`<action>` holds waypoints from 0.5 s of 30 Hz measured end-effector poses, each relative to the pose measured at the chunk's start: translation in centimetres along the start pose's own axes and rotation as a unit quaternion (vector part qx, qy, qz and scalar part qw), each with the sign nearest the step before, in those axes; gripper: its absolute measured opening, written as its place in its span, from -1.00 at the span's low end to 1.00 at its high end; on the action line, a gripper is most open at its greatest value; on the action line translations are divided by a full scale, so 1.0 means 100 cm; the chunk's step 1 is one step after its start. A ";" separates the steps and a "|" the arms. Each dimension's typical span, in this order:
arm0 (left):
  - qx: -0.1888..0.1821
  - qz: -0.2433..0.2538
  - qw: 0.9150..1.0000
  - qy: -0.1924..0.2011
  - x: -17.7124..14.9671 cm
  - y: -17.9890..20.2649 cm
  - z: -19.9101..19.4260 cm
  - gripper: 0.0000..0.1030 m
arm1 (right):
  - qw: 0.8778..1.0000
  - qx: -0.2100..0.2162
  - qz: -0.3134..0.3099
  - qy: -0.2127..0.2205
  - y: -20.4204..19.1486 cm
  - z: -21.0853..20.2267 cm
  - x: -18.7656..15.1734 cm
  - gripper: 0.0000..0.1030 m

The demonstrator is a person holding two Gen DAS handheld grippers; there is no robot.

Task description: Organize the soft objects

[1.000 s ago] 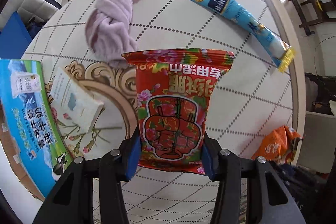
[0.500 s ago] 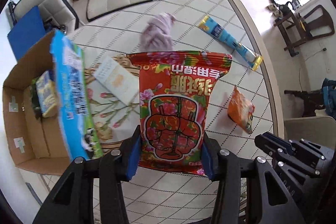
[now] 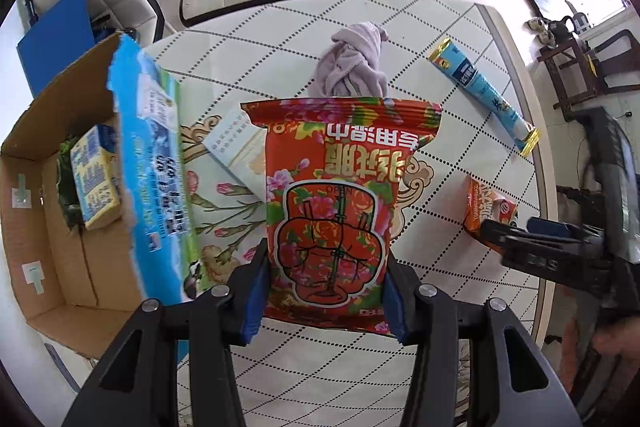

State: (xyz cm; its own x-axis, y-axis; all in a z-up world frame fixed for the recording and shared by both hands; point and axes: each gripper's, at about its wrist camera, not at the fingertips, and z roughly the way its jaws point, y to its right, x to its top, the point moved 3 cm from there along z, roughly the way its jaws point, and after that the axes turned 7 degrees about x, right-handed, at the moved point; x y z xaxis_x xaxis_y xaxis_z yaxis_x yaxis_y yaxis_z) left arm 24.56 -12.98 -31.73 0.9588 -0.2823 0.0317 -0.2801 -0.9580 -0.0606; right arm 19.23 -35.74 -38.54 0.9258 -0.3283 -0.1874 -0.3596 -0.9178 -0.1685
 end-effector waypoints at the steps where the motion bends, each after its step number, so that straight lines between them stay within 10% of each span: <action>1: 0.002 0.003 1.000 -0.002 0.000 0.003 0.002 -0.11 | 1.000 0.006 0.006 -0.005 0.000 0.007 0.003 0.49; 5: 0.006 0.015 1.000 -0.005 -0.002 0.011 0.006 -0.11 | 1.000 0.025 0.013 0.000 -0.007 0.015 0.006 -0.11; 15: -0.019 -0.016 0.999 0.037 -0.015 -0.030 -0.052 -0.11 | 0.991 0.099 -0.031 0.086 -0.062 -0.081 -0.039 -0.25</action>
State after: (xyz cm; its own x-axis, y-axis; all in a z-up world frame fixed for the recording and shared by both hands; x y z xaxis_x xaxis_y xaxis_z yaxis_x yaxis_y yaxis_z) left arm 23.71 -9.90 -26.38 0.9614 -0.2536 0.1068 -0.2530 -0.9673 -0.0197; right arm 18.81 -30.59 -28.89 0.9470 -0.3211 -0.0065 -0.3012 -0.8809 -0.3651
